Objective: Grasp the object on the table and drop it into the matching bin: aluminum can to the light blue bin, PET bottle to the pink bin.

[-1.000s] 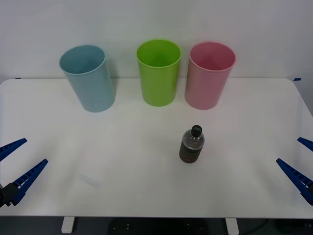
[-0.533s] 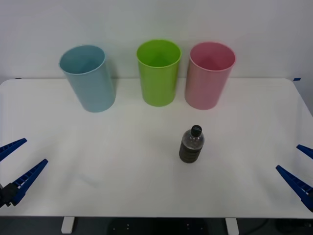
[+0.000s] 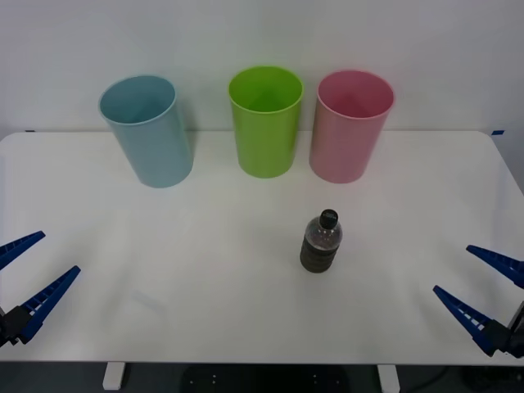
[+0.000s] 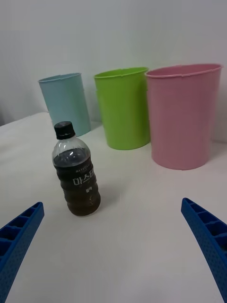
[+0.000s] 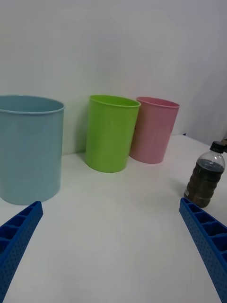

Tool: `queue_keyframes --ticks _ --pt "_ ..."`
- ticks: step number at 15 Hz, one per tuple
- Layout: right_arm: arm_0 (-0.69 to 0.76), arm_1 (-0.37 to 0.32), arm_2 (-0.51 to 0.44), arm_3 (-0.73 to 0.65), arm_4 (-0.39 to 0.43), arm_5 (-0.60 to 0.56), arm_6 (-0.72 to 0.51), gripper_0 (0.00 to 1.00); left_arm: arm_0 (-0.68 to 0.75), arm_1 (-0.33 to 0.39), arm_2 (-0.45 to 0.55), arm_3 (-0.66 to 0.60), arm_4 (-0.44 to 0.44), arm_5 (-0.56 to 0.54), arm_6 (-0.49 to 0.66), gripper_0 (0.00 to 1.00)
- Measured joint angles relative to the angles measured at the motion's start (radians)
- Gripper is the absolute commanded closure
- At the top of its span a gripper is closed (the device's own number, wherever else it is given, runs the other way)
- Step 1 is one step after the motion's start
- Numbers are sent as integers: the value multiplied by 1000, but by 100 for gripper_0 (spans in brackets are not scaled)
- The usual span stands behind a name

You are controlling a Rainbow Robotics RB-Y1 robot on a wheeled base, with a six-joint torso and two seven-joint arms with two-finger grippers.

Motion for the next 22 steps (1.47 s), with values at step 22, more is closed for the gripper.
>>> queue_keyframes --ticks 22 --pt "-231 51 308 171 44 196 194 0 0 0 0 0 0 0 0 0"
